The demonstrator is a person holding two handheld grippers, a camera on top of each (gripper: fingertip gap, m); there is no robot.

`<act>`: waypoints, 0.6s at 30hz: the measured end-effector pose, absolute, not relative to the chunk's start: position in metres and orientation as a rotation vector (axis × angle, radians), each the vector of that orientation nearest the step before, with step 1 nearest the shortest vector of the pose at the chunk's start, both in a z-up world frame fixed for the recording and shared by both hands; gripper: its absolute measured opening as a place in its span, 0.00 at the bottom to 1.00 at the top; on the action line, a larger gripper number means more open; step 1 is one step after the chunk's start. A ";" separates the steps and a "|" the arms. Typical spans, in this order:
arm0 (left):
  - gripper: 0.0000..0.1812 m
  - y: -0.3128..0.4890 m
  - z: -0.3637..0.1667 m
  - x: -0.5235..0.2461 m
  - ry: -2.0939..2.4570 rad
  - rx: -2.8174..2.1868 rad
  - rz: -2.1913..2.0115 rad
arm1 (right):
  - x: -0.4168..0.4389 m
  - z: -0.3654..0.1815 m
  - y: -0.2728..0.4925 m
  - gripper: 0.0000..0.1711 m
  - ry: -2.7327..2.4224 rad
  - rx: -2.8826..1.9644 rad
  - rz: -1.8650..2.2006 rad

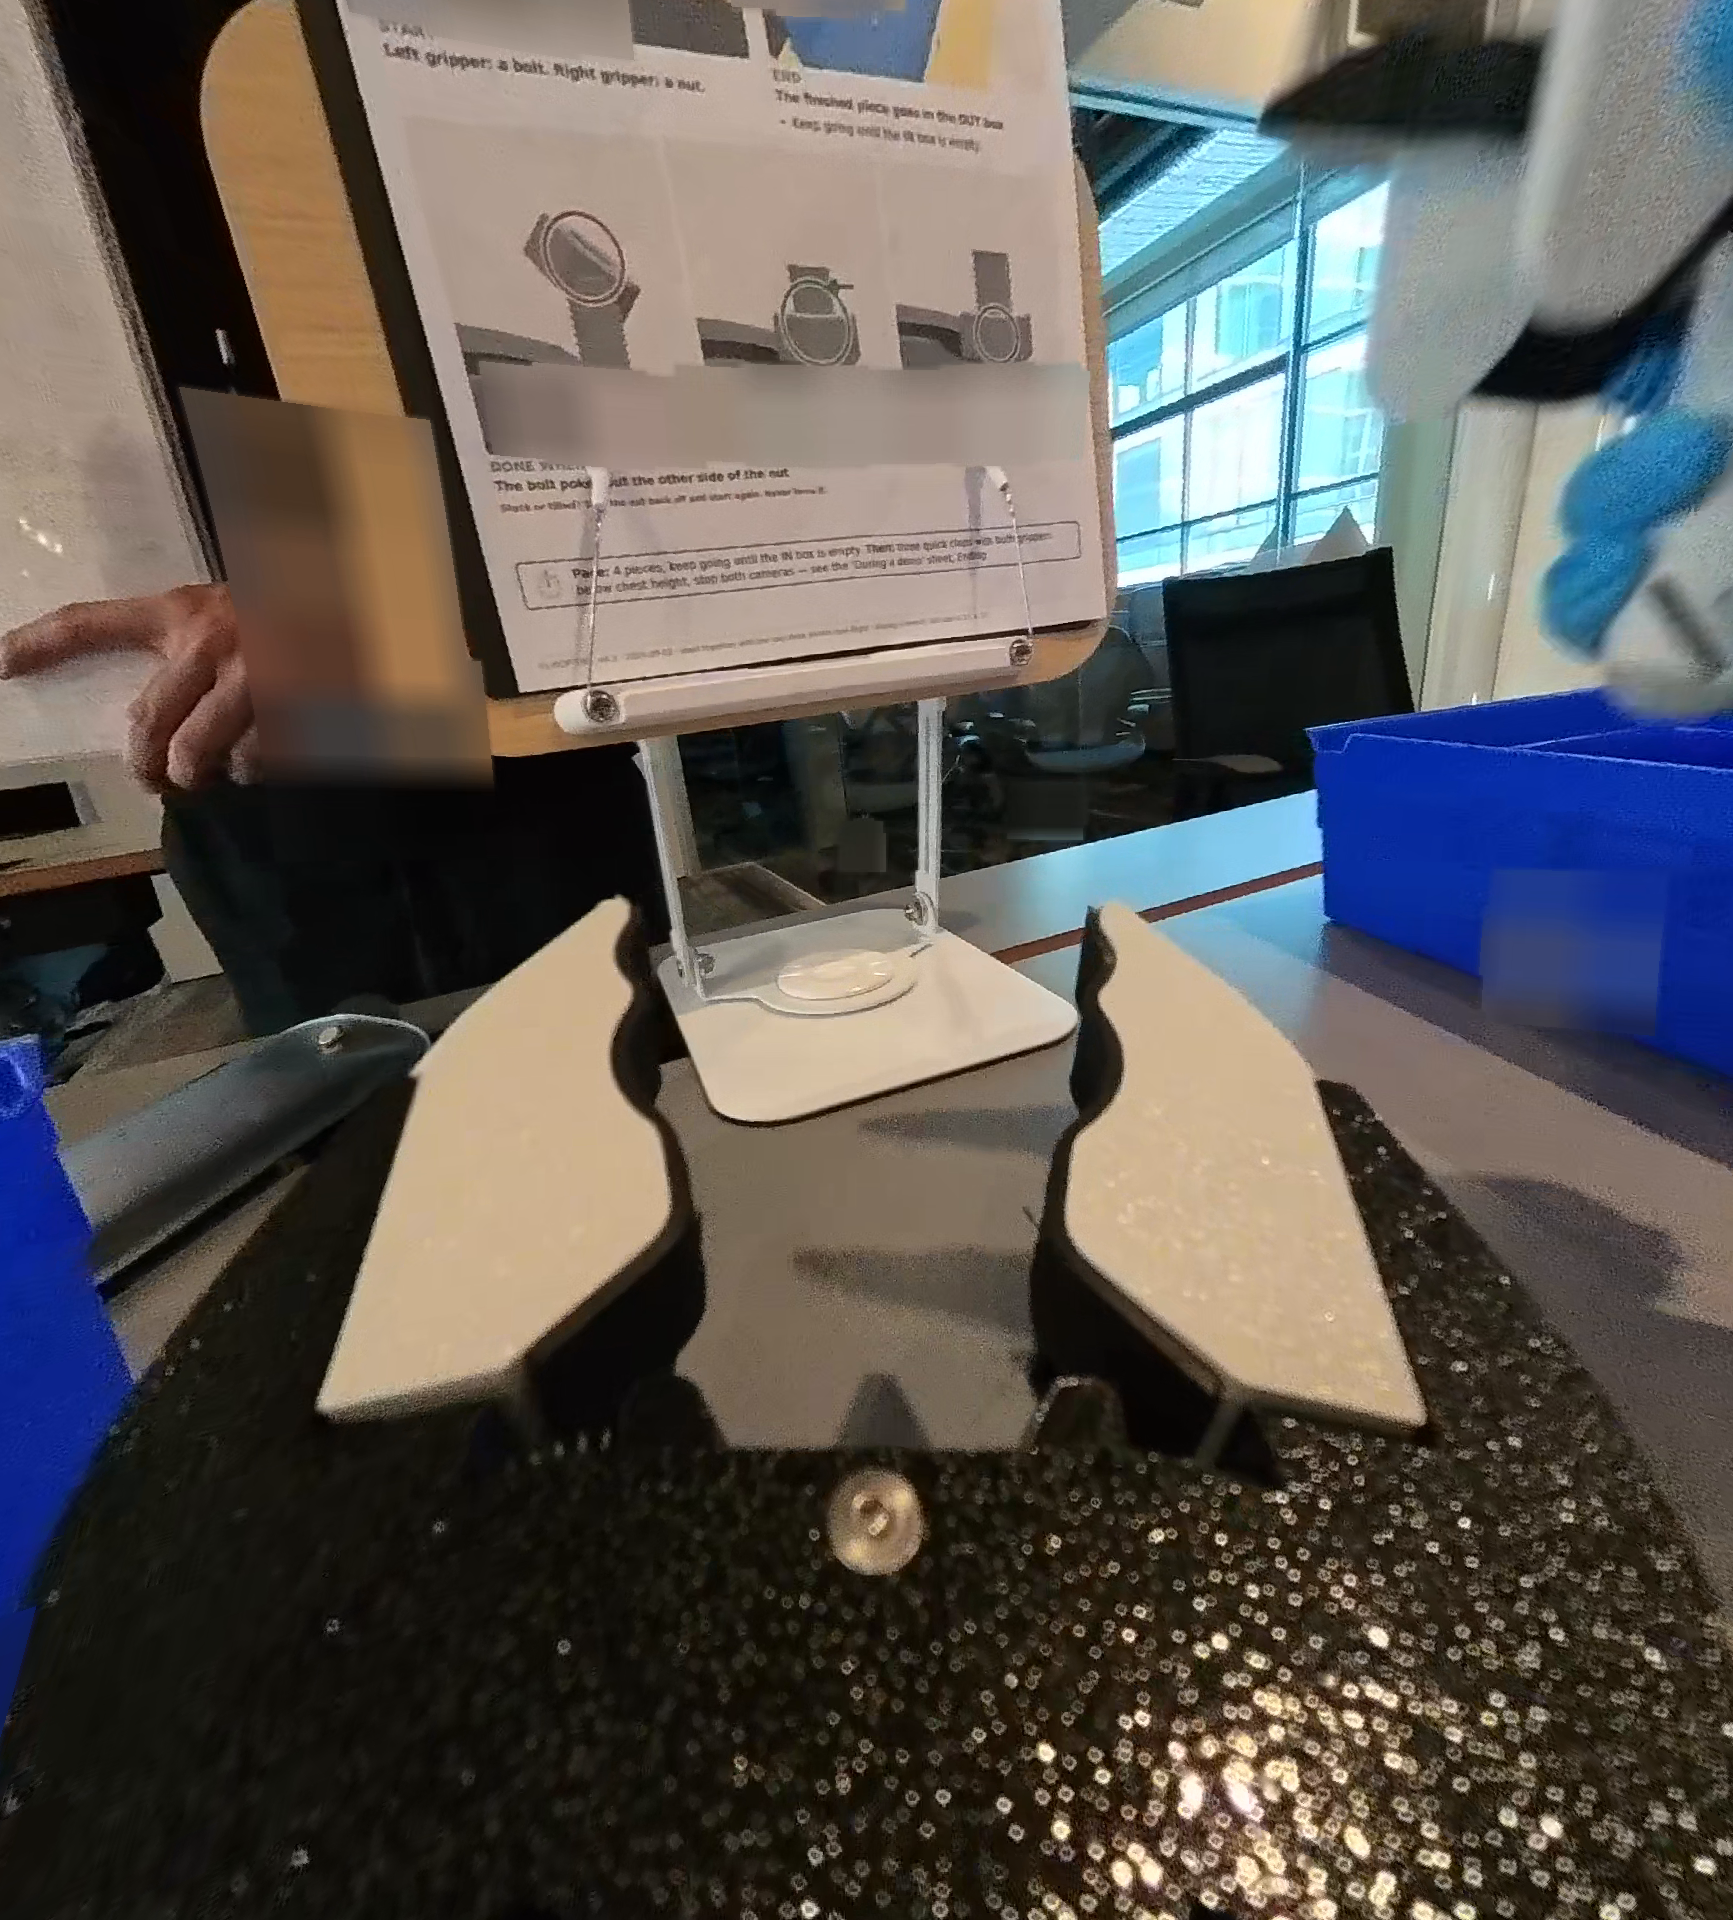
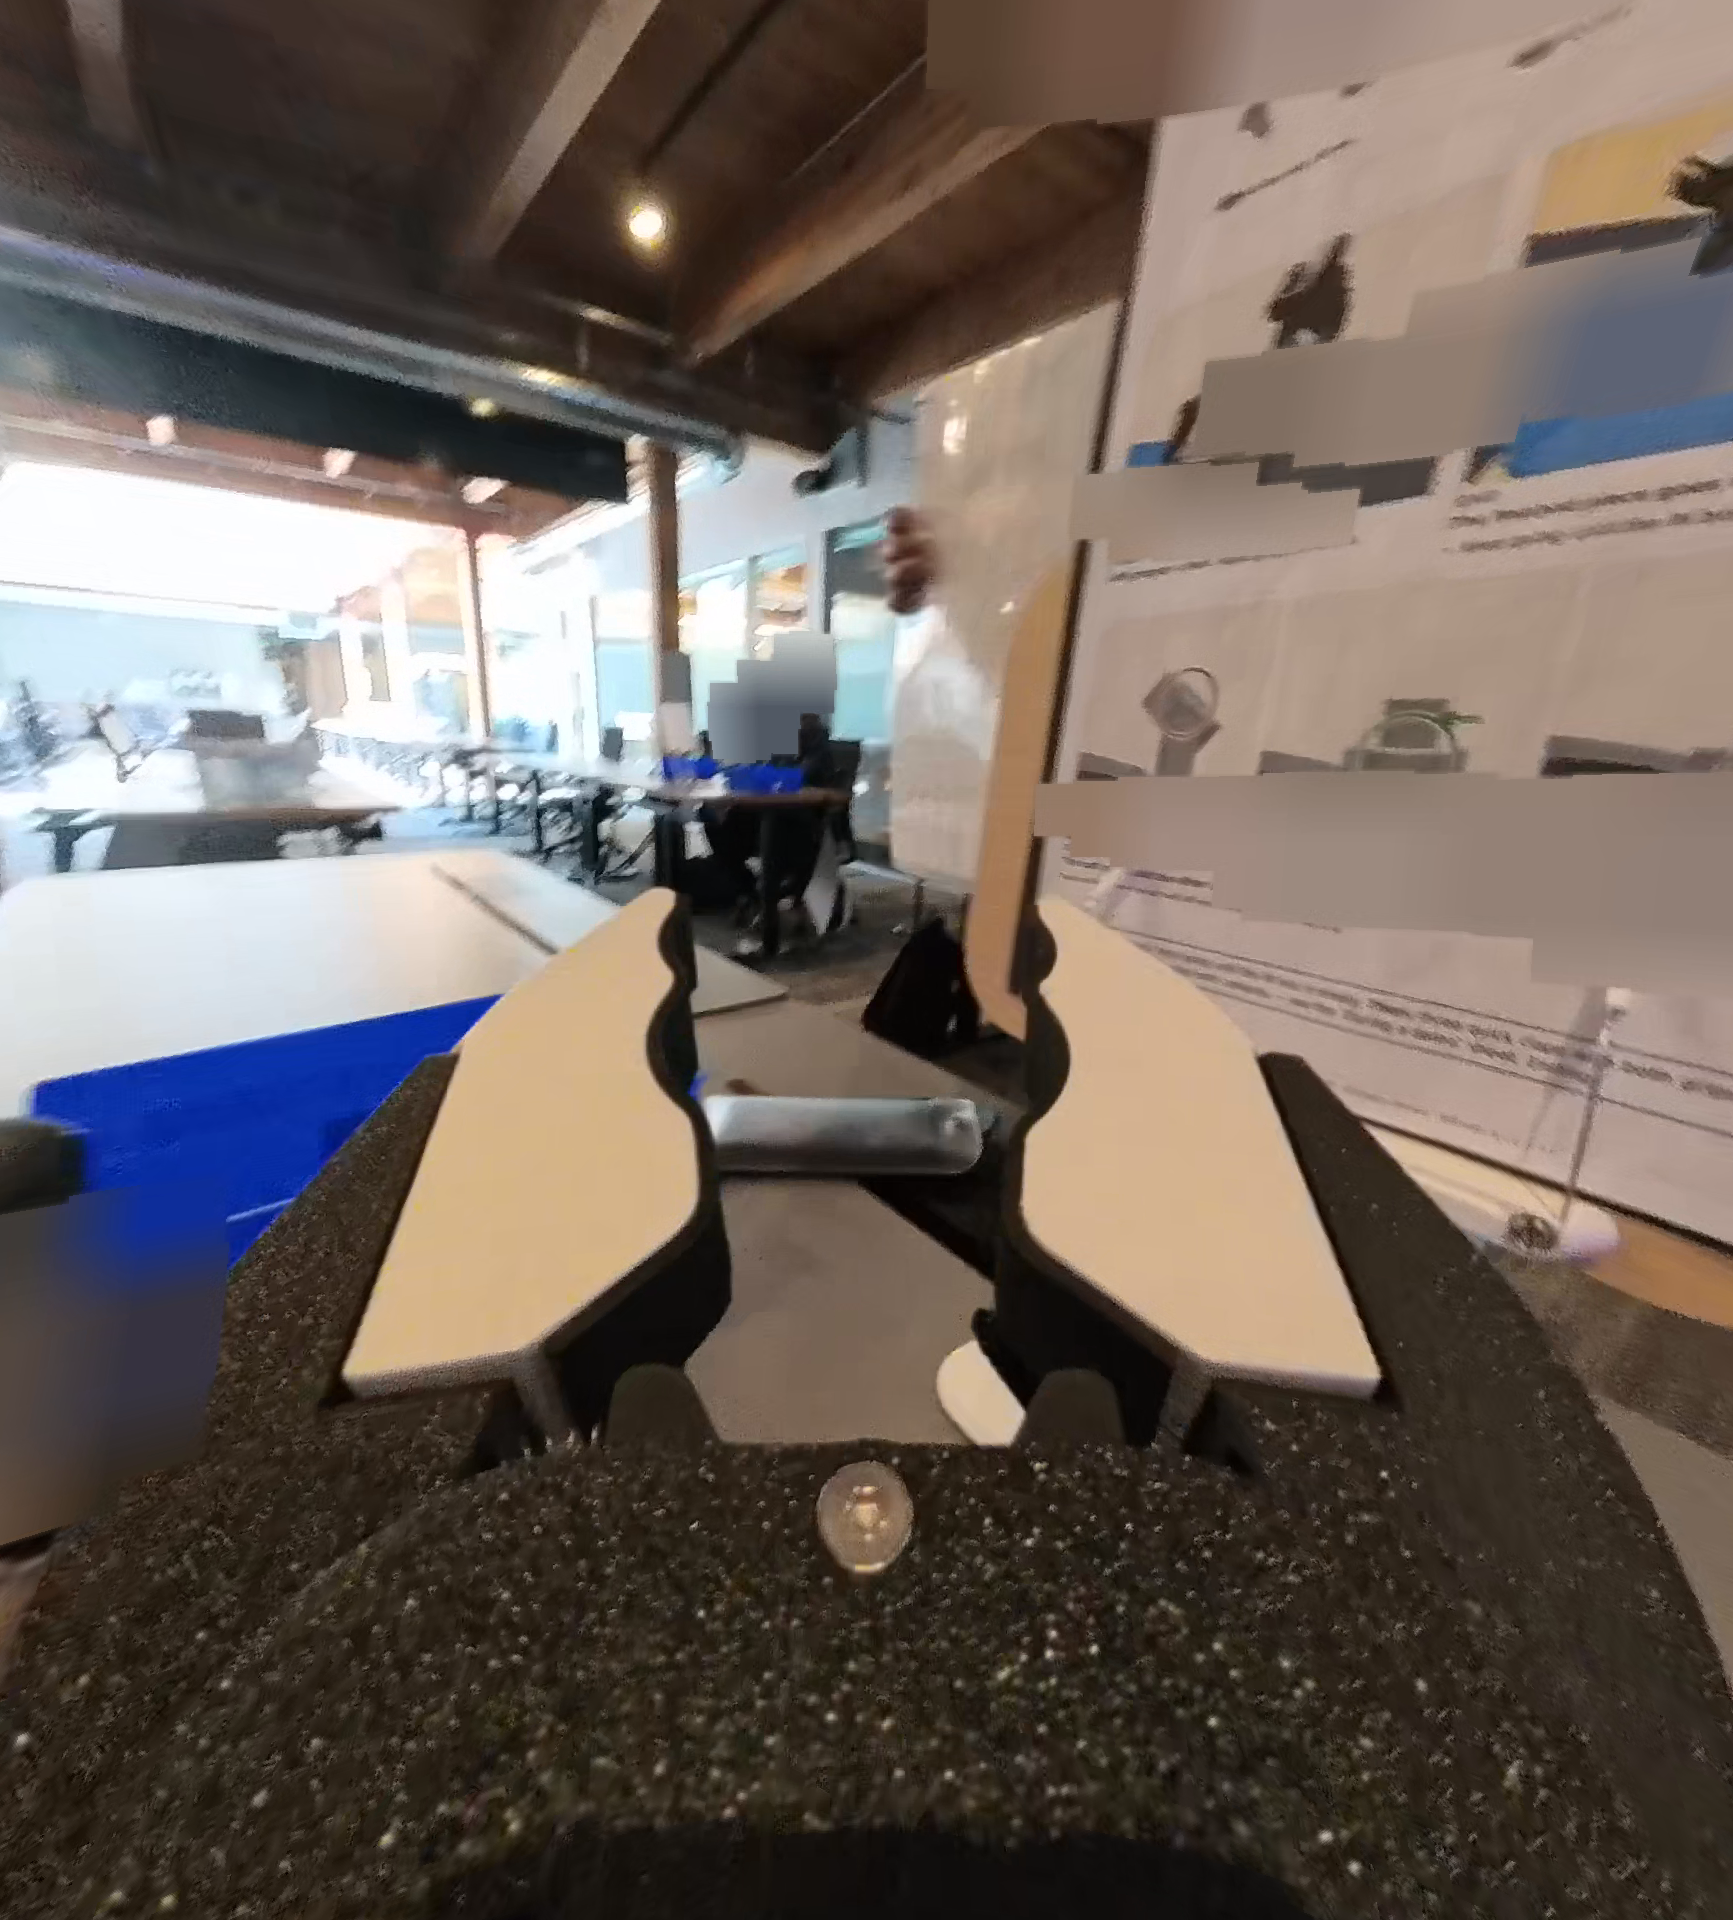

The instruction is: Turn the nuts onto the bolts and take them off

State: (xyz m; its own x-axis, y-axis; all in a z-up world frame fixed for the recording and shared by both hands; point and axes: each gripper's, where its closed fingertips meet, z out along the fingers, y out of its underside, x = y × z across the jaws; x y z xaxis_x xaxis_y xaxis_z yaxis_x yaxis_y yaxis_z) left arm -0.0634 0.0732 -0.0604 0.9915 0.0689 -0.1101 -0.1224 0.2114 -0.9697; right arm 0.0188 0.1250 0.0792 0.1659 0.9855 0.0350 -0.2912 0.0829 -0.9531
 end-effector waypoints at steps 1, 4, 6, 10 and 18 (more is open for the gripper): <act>0.43 0.073 -0.060 -0.065 0.042 -1.348 0.135 | 0.014 0.071 0.134 0.35 -0.852 -1.022 1.166; 0.43 0.073 -0.061 -0.070 0.020 -1.349 0.145 | 0.006 0.045 0.155 0.36 -0.730 -1.055 1.170; 0.43 0.073 -0.061 -0.072 0.004 -1.351 0.150 | 0.005 0.028 0.165 0.36 -0.709 -1.086 1.136; 0.43 0.077 -0.063 -0.074 0.001 -1.359 0.190 | 0.014 -0.007 0.179 0.35 -0.641 -1.068 0.931; 0.43 0.077 -0.059 -0.078 0.001 -1.340 0.262 | -0.002 -0.045 0.181 0.36 -0.744 -1.084 0.839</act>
